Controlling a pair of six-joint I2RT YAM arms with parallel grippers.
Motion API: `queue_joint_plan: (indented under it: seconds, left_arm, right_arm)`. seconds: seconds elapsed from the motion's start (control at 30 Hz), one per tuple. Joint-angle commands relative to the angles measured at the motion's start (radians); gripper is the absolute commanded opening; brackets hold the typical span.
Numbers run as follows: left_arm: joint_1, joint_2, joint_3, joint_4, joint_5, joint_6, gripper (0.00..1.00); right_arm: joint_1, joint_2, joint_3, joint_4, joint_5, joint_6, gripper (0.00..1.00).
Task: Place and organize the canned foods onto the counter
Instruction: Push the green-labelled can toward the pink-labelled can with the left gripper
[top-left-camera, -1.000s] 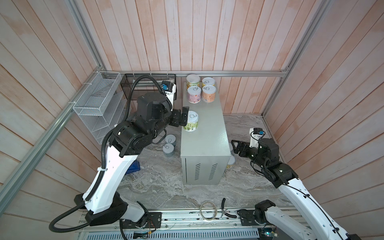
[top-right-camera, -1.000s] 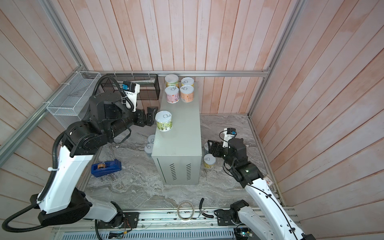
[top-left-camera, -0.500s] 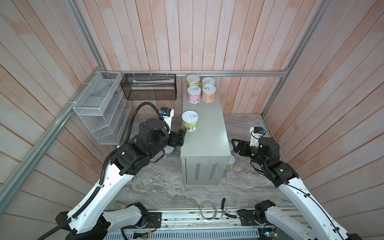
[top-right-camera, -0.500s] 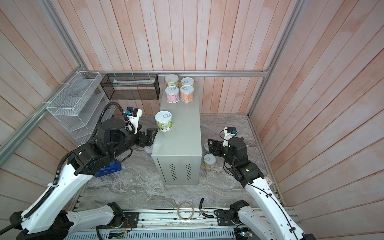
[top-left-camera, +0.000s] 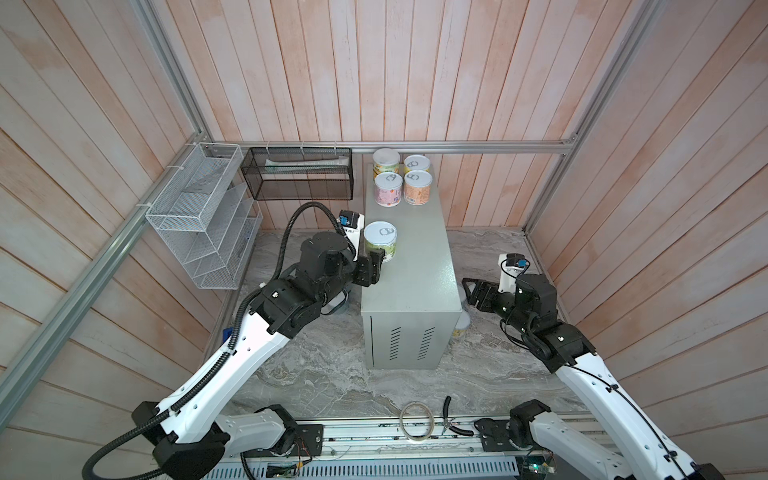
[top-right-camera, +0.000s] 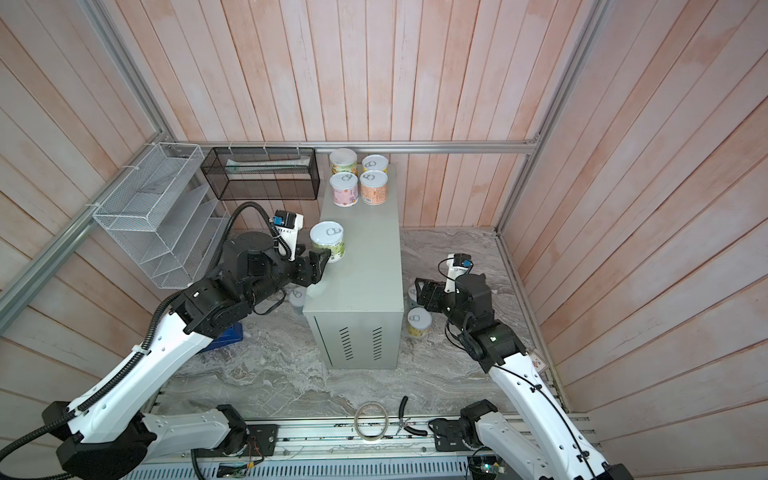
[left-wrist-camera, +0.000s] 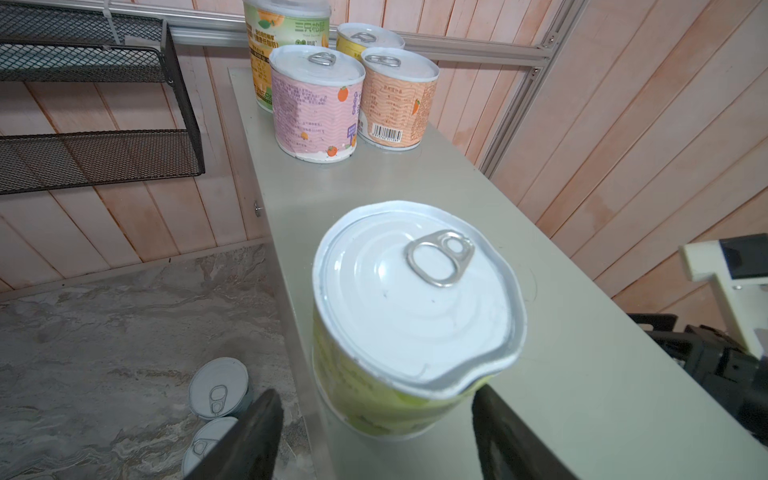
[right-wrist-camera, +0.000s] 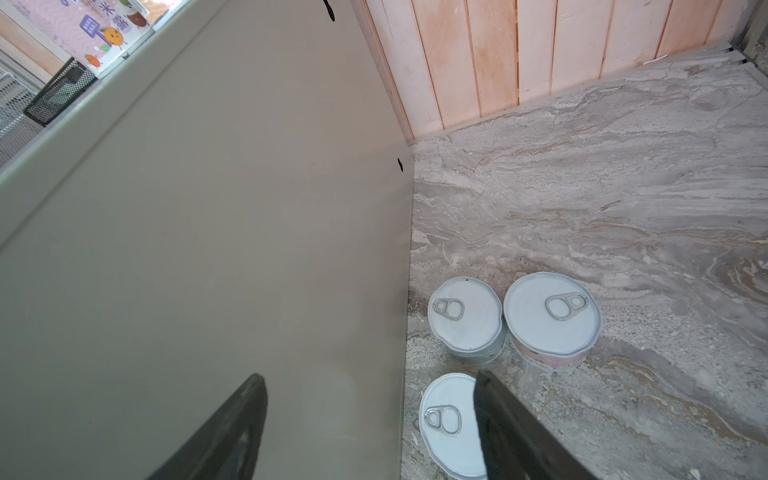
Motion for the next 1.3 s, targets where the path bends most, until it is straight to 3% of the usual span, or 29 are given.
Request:
queue_joint_plan:
  seconds: [0.0, 0.33, 0.67, 1.27]
  left_arm:
    - [-0.003, 0.030, 0.027, 0.051, 0.001, 0.023, 0.72]
    - [0.012, 0.100, 0.067, 0.122, -0.003, 0.069, 0.70]
    - [0.081, 0.141, 0.068, 0.196, 0.062, 0.074, 0.68]
    - [0.128, 0.263, 0.142, 0.265, 0.142, 0.105, 0.66]
  right_arm:
    - [-0.004, 0.004, 0.022, -0.008, 0.019, -0.010, 0.77]
    - [-0.006, 0.002, 0.014, -0.002, 0.027, -0.022, 0.77]
    - [-0.009, -0.005, 0.008, -0.006, 0.051, -0.034, 0.78]
    - [-0.025, 0.003, 0.022, -0.017, 0.070, -0.060, 0.78]
